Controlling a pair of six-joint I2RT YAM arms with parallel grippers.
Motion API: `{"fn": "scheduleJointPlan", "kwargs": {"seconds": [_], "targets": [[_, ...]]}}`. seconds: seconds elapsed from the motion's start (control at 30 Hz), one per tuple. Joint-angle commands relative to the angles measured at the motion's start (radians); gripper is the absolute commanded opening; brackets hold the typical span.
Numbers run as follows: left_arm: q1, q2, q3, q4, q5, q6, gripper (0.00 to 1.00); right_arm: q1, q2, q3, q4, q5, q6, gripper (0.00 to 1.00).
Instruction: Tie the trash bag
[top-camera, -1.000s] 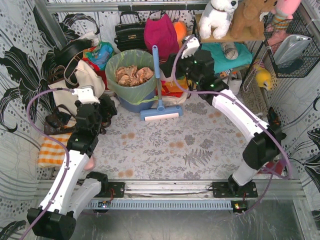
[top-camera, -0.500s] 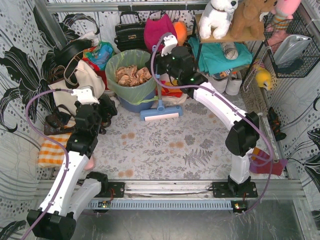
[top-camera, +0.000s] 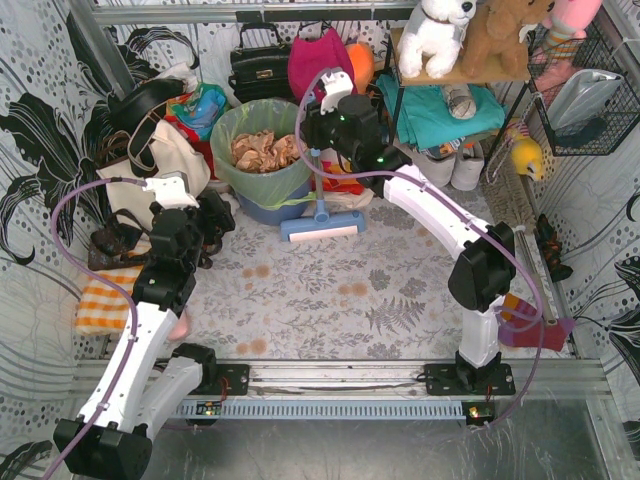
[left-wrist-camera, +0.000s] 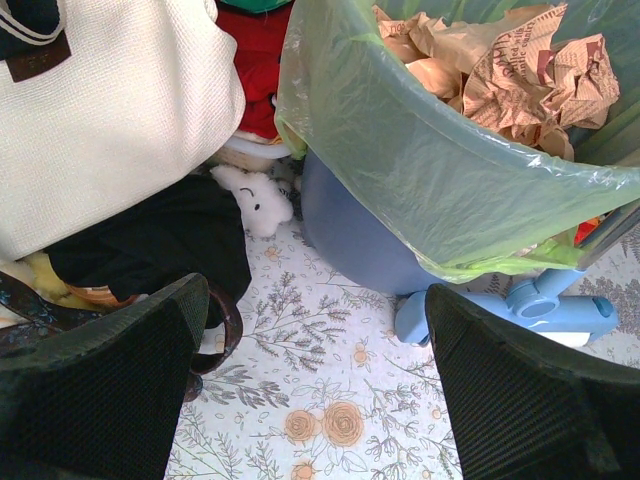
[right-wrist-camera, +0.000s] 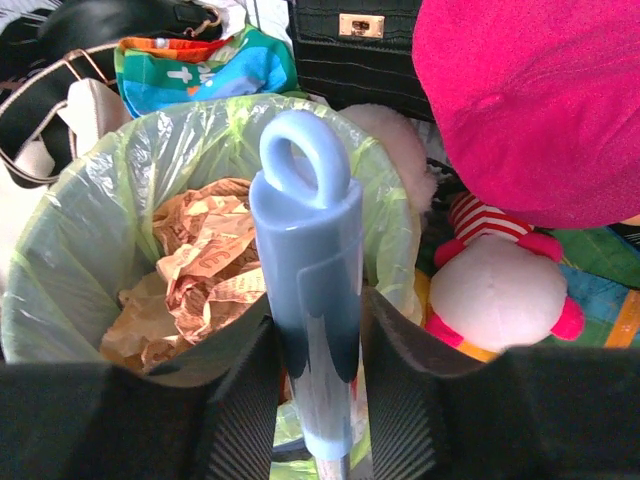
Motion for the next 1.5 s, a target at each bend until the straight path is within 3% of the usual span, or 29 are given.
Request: {"fn": "scheduleJointPlan", "kwargs": {"seconds": [0.0, 0.43, 0.73, 0.97, 1.1, 1.23, 1.47], "targets": [[0.006, -0.012, 0.027, 0.026, 0.013, 0.001, 0.98, 0.012, -0.025, -0.020, 0.037, 0.031, -0.031, 0.32], [0.005, -0.025, 0.014, 0.043, 0.019, 0.007, 0.98, 0.013, -0.222, -0.137, 0.008, 0.142, -0.129, 0.05], [0.008, -0.026, 0.015, 0.044, 0.008, 0.009, 0.98, -0.047, -0.378, -0.207, -0.058, 0.244, -0.300, 0.01], [0.007, -0.062, -0.011, 0.076, 0.014, 0.013, 0.98, -0.278, -0.450, -0.292, -0.042, 0.070, -0.302, 0.01], [0.007, -0.063, -0.016, 0.081, 0.008, 0.018, 0.98, -0.429, -0.464, -0.335, 0.002, -0.106, -0.315, 0.02], [0.007, -0.054, -0.015, 0.080, 0.011, 0.018, 0.98, -0.552, -0.443, -0.369, 0.080, -0.166, -0.334, 0.00], [0.008, -0.031, -0.014, 0.087, 0.035, 0.017, 0.98, -0.687, -0.340, -0.340, 0.136, -0.496, -0.345, 0.01]]}}
